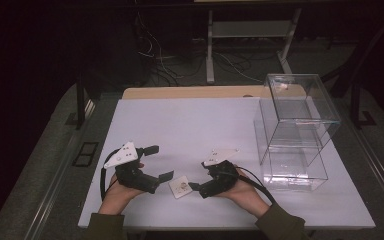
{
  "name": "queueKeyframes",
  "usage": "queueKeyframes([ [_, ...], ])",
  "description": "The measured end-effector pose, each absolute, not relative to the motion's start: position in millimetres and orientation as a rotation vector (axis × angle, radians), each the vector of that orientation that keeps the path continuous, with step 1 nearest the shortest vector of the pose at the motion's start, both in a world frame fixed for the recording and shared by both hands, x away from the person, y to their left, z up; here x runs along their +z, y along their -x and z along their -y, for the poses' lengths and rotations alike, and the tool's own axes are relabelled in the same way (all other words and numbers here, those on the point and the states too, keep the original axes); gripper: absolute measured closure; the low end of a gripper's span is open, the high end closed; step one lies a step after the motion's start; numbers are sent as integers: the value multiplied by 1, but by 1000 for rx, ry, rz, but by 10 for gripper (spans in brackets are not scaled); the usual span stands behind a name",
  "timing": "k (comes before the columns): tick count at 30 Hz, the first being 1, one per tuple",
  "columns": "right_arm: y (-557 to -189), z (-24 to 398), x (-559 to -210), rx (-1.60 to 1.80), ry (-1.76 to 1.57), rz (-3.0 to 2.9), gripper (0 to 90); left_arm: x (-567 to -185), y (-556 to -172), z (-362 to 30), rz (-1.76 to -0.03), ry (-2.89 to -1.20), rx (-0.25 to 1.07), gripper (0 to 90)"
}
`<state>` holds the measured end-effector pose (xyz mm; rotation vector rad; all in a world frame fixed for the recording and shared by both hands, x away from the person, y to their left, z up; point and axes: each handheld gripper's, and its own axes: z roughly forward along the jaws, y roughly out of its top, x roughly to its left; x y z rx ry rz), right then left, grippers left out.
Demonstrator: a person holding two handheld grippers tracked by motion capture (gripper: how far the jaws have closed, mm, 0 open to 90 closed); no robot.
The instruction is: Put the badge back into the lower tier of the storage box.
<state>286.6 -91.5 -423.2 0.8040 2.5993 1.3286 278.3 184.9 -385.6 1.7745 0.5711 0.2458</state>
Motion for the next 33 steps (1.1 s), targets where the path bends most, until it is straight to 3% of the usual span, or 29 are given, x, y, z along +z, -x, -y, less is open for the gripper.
queueKeyframes([
  [33, -282, 33, -451, 1231, -842, -2667, 182, -385, -279, -190, -578, -1768, 252, 0],
])
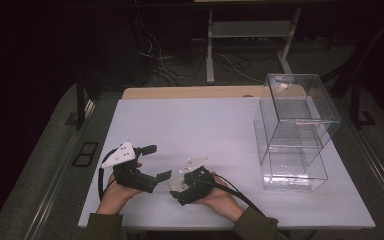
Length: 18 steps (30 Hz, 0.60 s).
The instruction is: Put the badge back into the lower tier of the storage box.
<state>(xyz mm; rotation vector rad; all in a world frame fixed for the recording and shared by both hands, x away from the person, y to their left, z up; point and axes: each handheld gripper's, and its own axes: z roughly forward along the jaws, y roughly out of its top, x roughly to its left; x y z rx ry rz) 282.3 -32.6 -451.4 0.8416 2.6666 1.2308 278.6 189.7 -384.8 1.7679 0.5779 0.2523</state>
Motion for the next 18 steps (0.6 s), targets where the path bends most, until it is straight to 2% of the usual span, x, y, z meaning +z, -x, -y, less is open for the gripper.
queueKeyframes([
  [18, -275, 24, -456, 1126, -760, -2652, 207, -384, -278, -190, -577, -1761, 252, 0],
])
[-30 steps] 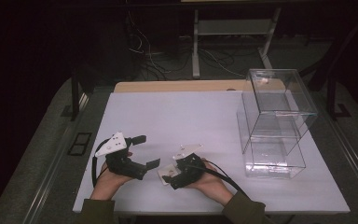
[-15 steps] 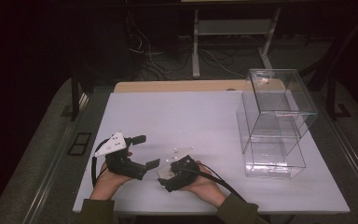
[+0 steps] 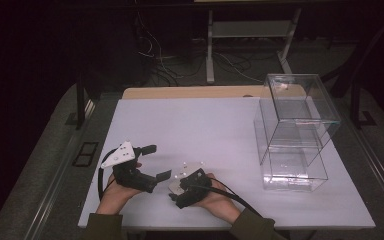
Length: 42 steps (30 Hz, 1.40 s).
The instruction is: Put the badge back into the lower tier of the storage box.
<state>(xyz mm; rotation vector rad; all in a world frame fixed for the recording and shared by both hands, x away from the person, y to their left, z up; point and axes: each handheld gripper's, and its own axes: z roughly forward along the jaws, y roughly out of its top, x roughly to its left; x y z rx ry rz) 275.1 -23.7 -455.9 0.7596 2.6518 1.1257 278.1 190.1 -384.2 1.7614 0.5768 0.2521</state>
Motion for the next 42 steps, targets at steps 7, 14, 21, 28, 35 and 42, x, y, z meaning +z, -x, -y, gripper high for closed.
queueKeyframes([
  [7, -276, 25, -455, 1121, -749, -2655, 229, -384, -278, -191, -575, -1759, 254, 0],
  [14, -276, 26, -454, 1107, -740, -2664, 272, -383, -278, -191, -573, -1758, 255, 0],
  [21, -276, 27, -453, 1107, -728, -2672, 311, -383, -278, -191, -574, -1757, 254, 0],
  [28, -276, 27, -453, 1107, -710, -2673, 320, -384, -278, -190, -576, -1755, 253, 0],
  [35, -276, 28, -453, 1109, -707, -2677, 324, -384, -278, -191, -576, -1758, 253, 0],
  [42, -277, 29, -453, 1105, -712, -2675, 325, -384, -278, -191, -578, -1756, 250, 0],
])
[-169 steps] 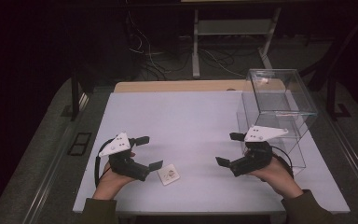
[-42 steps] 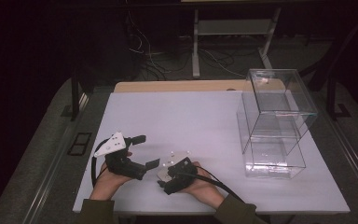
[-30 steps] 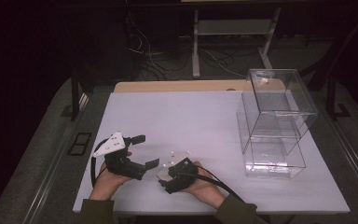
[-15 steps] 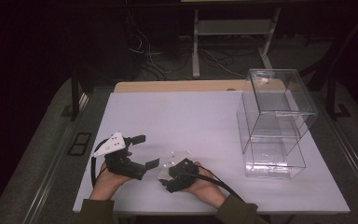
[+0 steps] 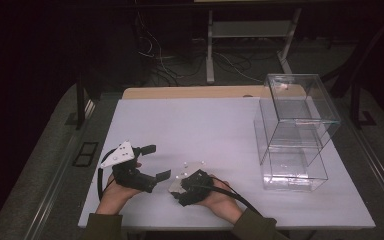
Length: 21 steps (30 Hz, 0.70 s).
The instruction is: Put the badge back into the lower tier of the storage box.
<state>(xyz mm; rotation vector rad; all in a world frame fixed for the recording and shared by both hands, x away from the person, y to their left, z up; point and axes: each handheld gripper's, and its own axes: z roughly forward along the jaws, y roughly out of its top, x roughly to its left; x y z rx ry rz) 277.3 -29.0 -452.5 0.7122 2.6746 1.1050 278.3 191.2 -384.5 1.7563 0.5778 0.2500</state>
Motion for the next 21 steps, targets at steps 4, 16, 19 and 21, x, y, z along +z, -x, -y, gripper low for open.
queueKeyframes([
  [4, -279, 32, -452, 1102, -710, -2680, 325, -384, -278, -191, -583, -1740, 239, 0],
  [16, -286, 42, -445, 1136, -755, -2680, 326, -384, -278, -191, -584, -1733, 242, 0],
  [19, -288, 45, -444, 1135, -766, -2681, 326, -385, -278, -191, -582, -1733, 241, 0],
  [21, -290, 48, -442, 1139, -763, -2677, 326, -385, -278, -191, -583, -1733, 241, 0],
])
